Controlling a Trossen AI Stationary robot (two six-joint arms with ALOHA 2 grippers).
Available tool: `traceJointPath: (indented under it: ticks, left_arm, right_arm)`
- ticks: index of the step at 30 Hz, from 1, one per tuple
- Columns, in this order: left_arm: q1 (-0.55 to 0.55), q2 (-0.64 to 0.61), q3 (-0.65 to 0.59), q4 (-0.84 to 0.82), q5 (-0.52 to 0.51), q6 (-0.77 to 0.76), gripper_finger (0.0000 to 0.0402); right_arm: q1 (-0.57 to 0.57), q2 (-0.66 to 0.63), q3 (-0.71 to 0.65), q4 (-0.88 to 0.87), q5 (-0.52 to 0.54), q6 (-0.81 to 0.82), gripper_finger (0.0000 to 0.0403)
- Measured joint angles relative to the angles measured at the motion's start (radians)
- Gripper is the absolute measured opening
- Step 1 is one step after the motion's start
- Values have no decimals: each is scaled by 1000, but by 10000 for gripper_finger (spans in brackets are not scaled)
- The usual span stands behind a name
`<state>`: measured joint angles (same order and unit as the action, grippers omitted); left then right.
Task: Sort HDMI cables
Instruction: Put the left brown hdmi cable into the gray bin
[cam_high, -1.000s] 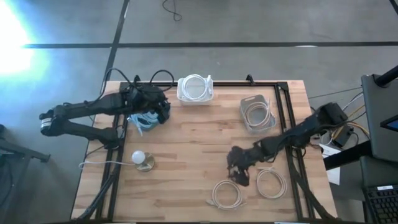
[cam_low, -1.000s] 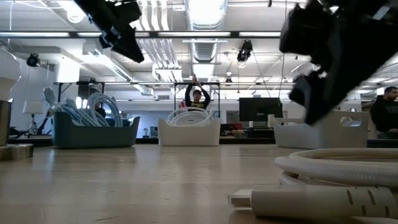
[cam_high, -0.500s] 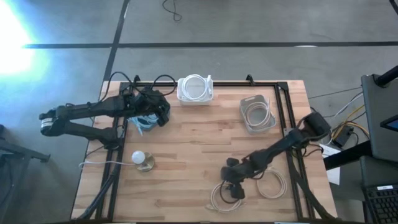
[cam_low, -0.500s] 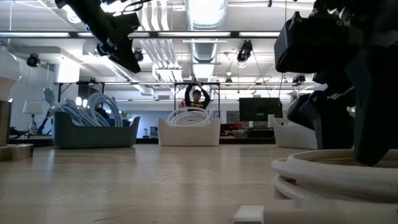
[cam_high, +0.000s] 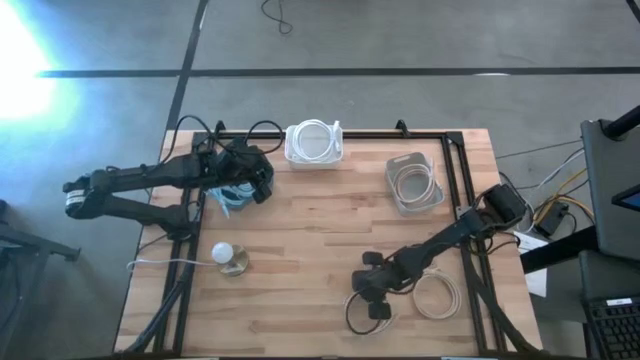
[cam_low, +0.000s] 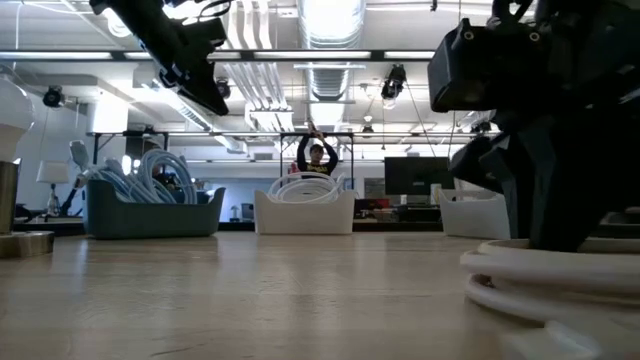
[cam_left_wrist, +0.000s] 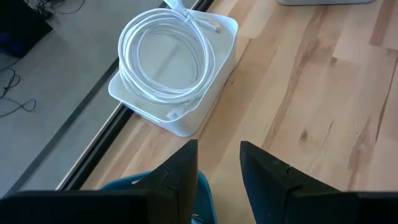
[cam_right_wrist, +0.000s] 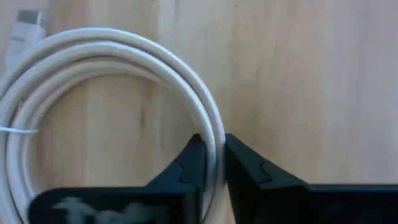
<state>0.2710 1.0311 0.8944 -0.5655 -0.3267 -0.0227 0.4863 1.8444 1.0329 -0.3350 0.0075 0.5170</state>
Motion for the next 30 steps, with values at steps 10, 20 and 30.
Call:
traceJointPath:
  ticks: [10, 20, 30]
  left_arm:
    - [0, 0, 0, 9, 0, 0, 124]
    - [0, 0, 0, 16, 0, -1, 124]
    - [0, 0, 0, 38, 0, -5, 124]
  right_arm:
    - [-17, -31, 127, -345, 128, -32, 39]
    - [-95, -95, 223, -718, 405, 67, 35]
    - [-199, -291, 201, -913, 739, 273, 35]
